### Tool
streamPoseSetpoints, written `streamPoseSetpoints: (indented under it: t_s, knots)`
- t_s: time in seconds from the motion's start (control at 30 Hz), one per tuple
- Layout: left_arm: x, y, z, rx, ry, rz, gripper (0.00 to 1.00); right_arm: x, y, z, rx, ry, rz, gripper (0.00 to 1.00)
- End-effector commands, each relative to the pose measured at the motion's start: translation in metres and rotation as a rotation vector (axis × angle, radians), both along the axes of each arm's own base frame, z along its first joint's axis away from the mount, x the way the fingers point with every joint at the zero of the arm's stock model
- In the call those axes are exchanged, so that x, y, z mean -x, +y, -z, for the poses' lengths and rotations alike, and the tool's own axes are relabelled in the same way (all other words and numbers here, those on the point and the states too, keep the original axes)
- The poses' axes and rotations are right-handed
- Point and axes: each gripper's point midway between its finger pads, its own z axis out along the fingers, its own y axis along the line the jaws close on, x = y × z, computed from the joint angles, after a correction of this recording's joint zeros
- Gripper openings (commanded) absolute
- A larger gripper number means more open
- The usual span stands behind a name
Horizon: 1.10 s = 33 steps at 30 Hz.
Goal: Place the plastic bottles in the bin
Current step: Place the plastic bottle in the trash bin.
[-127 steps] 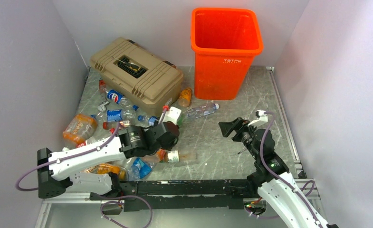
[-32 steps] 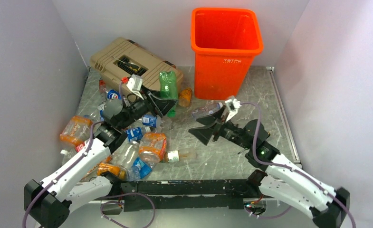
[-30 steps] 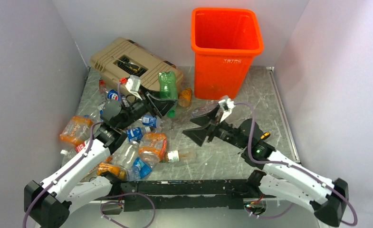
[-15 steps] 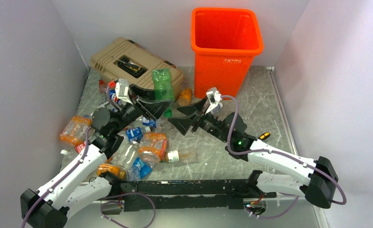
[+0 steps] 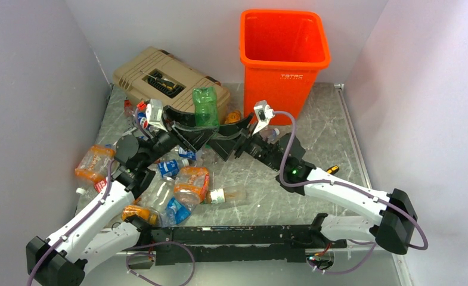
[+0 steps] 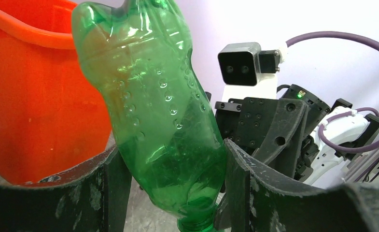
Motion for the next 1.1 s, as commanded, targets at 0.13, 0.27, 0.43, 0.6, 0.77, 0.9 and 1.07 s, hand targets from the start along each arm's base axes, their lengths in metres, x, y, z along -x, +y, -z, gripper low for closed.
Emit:
streamPoseSetpoints:
  t_s: [0.13, 0.27, 0.43, 0.6, 0.77, 0.9, 1.07]
  knots:
    - [0.008, -0.003, -0.003, -0.004, -0.046, 0.036, 0.31, 0.006, 0.011, -0.031, -0.05, -0.038, -0.063, 0.59]
    - [0.008, -0.005, -0.001, -0.01, -0.041, 0.049, 0.32, 0.008, 0.015, -0.031, -0.04, -0.033, -0.086, 0.35]
    - [0.007, -0.003, 0.0, -0.022, -0.04, 0.031, 0.54, 0.006, 0.012, -0.026, -0.026, -0.014, -0.068, 0.0]
    - [0.001, 0.002, 0.002, -0.036, -0.015, -0.021, 0.86, 0.003, -0.007, -0.019, 0.018, -0.012, 0.008, 0.0]
    - [-0.004, 0.017, -0.005, -0.049, -0.026, -0.126, 0.99, -0.019, -0.065, -0.019, 0.176, -0.023, 0.3, 0.0]
    - [-0.005, 0.024, -0.009, -0.095, -0.068, -0.177, 0.99, -0.032, -0.135, -0.062, 0.222, -0.079, 0.597, 0.0]
    - [-0.019, 0.022, 0.005, -0.142, -0.024, -0.21, 0.99, -0.053, -0.196, -0.11, 0.255, -0.108, 0.933, 0.0]
